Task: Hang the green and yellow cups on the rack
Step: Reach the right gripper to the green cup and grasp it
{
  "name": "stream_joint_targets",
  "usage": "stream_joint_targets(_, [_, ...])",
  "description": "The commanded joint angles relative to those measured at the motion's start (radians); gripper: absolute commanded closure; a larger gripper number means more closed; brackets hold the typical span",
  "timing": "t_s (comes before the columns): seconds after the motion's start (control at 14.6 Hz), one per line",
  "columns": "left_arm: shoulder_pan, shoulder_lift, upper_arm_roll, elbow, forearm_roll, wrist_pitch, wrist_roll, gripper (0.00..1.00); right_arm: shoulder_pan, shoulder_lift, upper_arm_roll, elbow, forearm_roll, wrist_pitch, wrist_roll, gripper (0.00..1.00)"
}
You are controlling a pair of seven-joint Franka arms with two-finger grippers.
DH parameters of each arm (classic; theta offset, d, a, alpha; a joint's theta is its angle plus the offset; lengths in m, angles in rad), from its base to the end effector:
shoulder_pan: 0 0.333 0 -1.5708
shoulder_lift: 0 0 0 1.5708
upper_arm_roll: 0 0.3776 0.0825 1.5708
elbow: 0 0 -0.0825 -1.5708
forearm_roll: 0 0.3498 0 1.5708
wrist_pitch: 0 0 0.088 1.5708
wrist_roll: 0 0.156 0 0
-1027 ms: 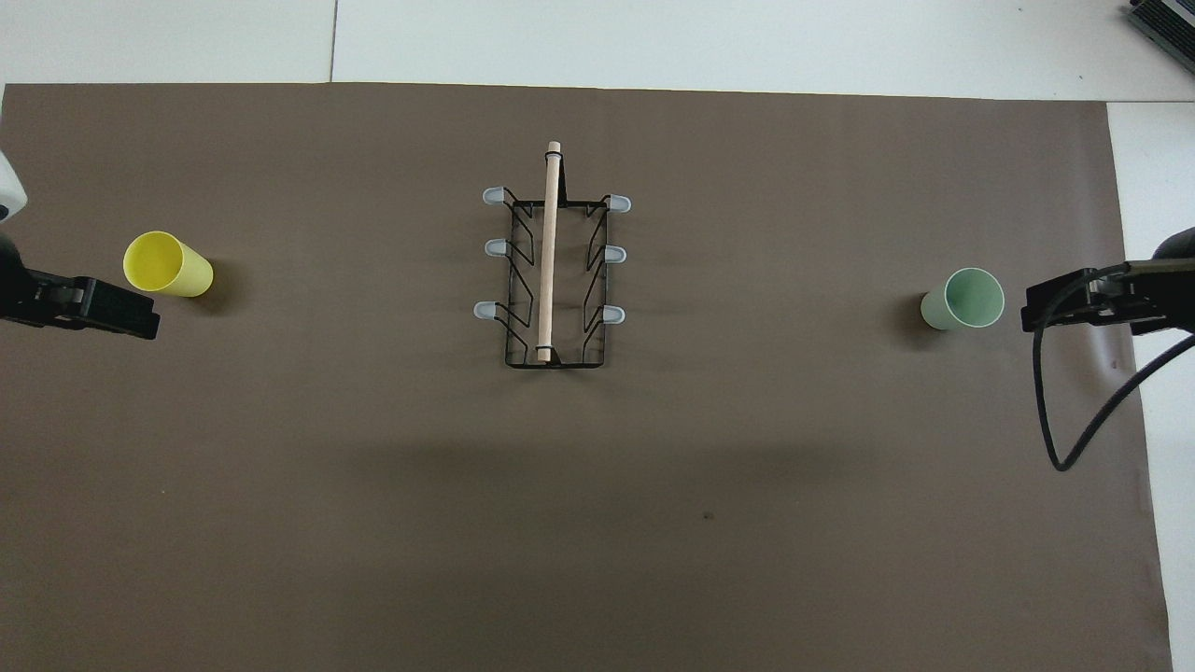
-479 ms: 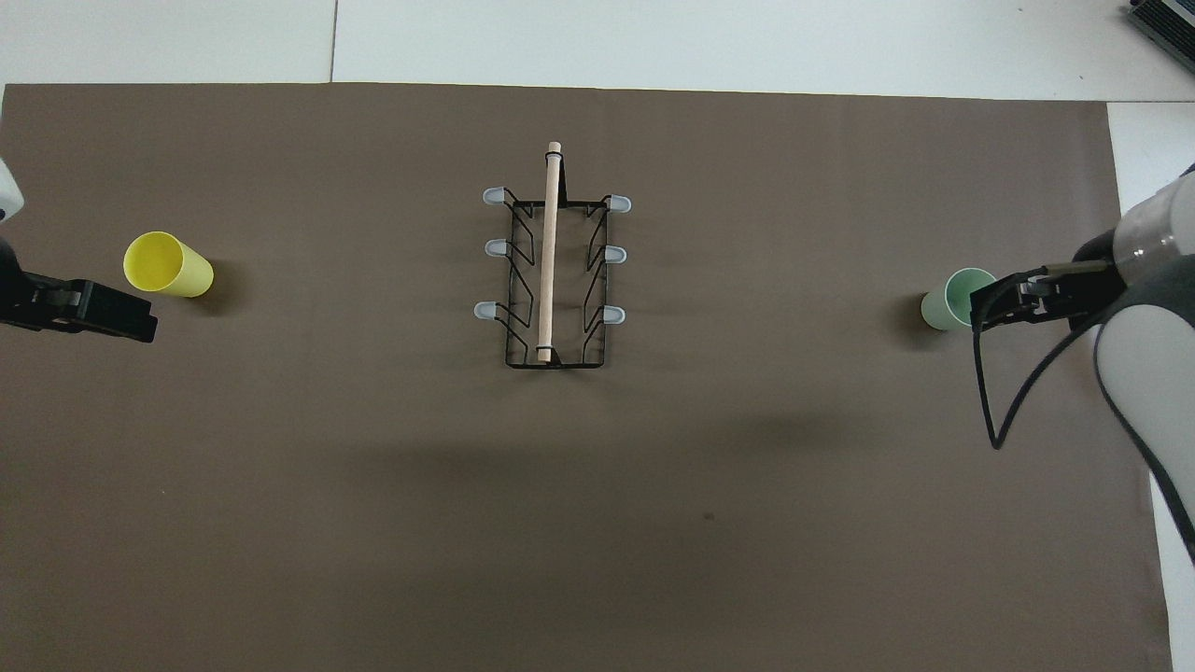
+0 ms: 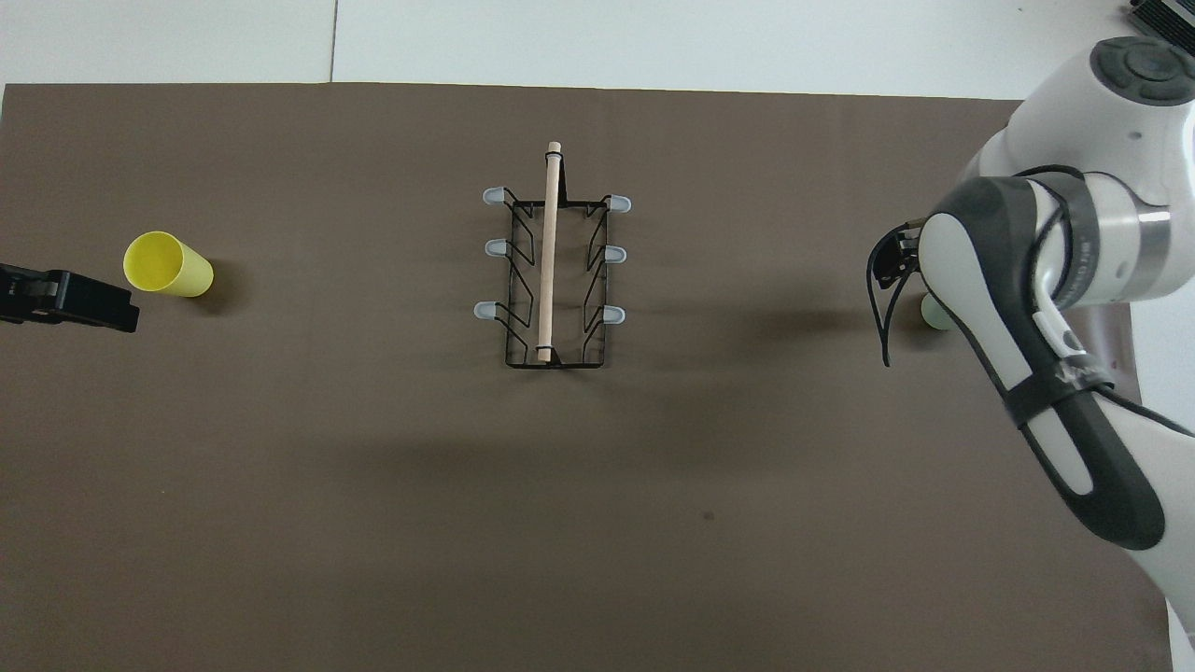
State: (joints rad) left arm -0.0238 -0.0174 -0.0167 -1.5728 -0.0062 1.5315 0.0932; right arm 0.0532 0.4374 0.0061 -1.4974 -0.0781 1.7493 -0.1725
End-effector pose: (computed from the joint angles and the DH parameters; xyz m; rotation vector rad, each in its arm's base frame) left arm 0.5082 -0.0217 0.6418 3.1278 -0.2097 -0.0372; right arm 0.6483 0.0271 0.4235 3.0414 0.3860 -0.2910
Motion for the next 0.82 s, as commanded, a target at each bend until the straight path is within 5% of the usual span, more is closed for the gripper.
stream_joint_targets(0.0, [0.015, 0.062, 0.000, 0.035, -0.001, 0.007, -0.003, 0.00, 0.014, 0.104, 0.032, 0.086, -0.122, -0.027, -0.177, 0.00])
stream_joint_targets(0.34, [0.061, 0.325, 0.027, 0.340, -0.008, -0.053, -0.004, 0.00, 0.135, 0.123, 0.040, -0.039, -0.507, -0.007, -0.558, 0.00])
stream_joint_targets(0.75, [0.067, 0.508, 0.116, 0.421, -0.018, 0.071, -0.094, 0.09, 0.189, 0.012, 0.046, -0.383, -0.892, 0.084, -0.734, 0.00])
